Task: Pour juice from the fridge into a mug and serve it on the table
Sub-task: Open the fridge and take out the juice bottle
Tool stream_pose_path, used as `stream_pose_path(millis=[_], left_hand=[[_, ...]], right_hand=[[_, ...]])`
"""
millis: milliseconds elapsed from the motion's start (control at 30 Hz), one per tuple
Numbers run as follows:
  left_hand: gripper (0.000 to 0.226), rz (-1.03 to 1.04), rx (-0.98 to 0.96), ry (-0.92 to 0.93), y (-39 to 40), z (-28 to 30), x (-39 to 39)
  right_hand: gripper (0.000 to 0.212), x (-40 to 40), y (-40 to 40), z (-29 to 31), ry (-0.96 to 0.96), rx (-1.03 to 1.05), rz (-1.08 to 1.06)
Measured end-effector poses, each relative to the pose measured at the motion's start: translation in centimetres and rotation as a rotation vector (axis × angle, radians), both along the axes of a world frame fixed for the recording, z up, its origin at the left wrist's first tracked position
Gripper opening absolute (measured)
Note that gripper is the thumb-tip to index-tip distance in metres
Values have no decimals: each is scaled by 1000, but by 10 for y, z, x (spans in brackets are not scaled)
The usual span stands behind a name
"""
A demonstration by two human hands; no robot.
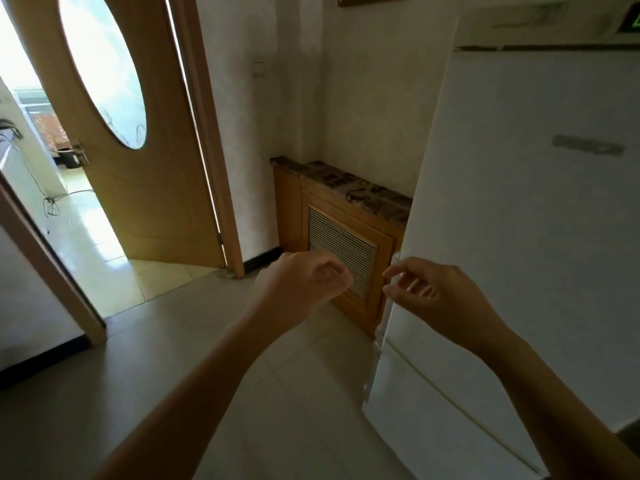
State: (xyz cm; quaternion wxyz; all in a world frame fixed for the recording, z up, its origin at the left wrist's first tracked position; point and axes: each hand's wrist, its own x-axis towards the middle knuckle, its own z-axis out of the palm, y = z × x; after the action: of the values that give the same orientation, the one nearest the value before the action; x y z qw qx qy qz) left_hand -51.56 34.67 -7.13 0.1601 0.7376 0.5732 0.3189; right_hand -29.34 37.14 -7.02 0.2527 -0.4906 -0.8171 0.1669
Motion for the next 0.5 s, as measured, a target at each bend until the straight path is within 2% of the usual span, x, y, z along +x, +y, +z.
stream_pose_path(millis=[300,500], left_hand=[[24,-159,-129,-77,137,-31,-68],[14,-455,-195,-16,225,-43,-83]], right_hand=[[19,-53,94,-41,-28,-112,-203],[20,-78,144,-62,8,-181,-438]])
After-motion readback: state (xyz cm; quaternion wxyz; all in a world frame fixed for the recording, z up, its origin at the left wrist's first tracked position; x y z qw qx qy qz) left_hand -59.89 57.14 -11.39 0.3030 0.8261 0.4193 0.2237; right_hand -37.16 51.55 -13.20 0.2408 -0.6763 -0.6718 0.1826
